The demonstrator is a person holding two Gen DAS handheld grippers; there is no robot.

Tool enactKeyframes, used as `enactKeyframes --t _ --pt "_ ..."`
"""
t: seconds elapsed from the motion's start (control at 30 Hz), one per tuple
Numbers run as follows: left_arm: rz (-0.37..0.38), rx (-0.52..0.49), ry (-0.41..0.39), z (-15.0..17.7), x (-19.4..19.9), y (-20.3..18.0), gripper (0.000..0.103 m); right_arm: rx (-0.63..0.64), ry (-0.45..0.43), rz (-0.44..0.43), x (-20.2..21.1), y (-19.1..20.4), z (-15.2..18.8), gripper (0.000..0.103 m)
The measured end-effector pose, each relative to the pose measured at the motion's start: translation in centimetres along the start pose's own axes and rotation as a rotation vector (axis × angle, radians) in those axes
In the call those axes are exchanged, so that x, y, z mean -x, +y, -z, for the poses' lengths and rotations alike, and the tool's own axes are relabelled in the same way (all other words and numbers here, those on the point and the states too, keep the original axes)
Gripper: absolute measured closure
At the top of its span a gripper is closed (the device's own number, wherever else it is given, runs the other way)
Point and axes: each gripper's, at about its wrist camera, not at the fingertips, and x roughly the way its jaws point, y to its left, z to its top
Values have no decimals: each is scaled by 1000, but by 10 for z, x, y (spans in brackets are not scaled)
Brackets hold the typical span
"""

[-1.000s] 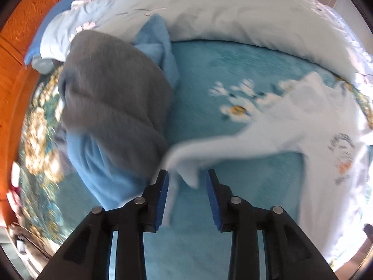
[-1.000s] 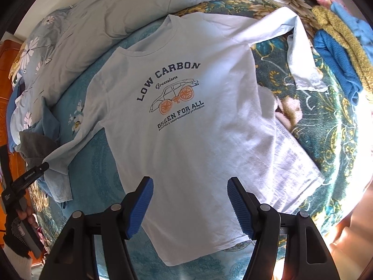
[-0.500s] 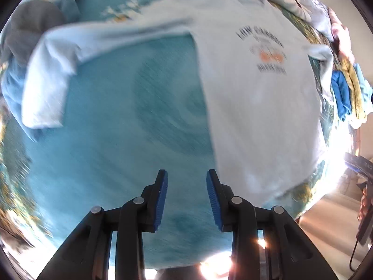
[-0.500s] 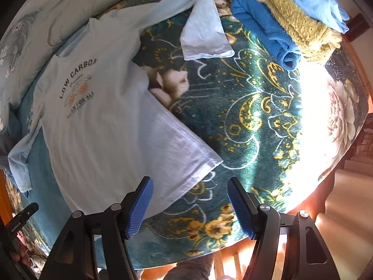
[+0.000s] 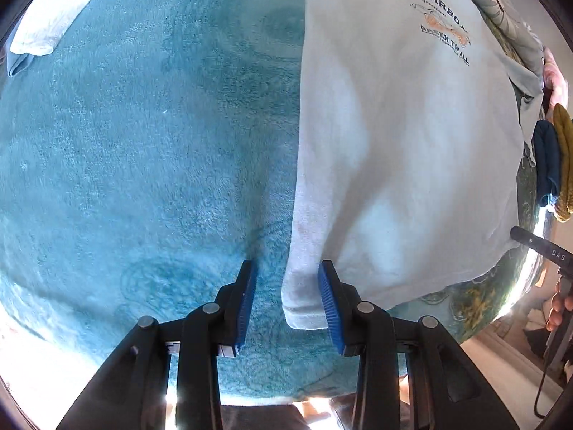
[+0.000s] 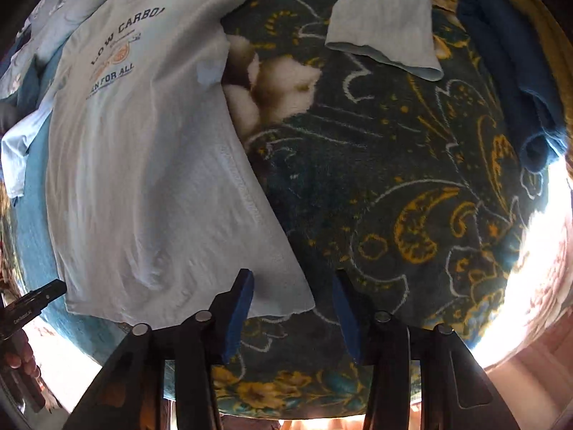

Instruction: Fold clothes

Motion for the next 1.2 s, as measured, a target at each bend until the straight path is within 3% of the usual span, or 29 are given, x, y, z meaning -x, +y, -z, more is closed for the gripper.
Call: enactKeyframes --t 0.03,0.1,0.17,0.33,0.6,0.63,0.67,0.73,0.97,1.2 --pt "3 7 -3 0 0 0 64 12 5 -4 -2 0 -1 64" --pt "14 21 -6 0 0 -1 62 33 13 -18 -4 2 -1 81" --pt "29 22 -13 1 1 -3 54 46 11 -30 -3 3 0 92" --pt "20 3 -42 6 0 -12 53 52 2 -49 6 5 4 94" --pt "114 29 -35 12 0 -21 55 14 31 -108 15 -15 34 95" --pt "116 27 -34 12 -1 -23 64 -4 32 -121 15 -17 36 95" --pt "117 25 -33 13 -2 -26 82 -11 30 -122 15 -17 38 95" --pt "119 35 -36 13 -2 -30 95 -19 26 -123 16 -16 39 95" --pt "31 23 -101 18 21 -55 97 -6 -8 -110 32 -18 37 95" --pt "-2 20 -62 27 17 -62 97 -3 3 -114 37 -18 44 95"
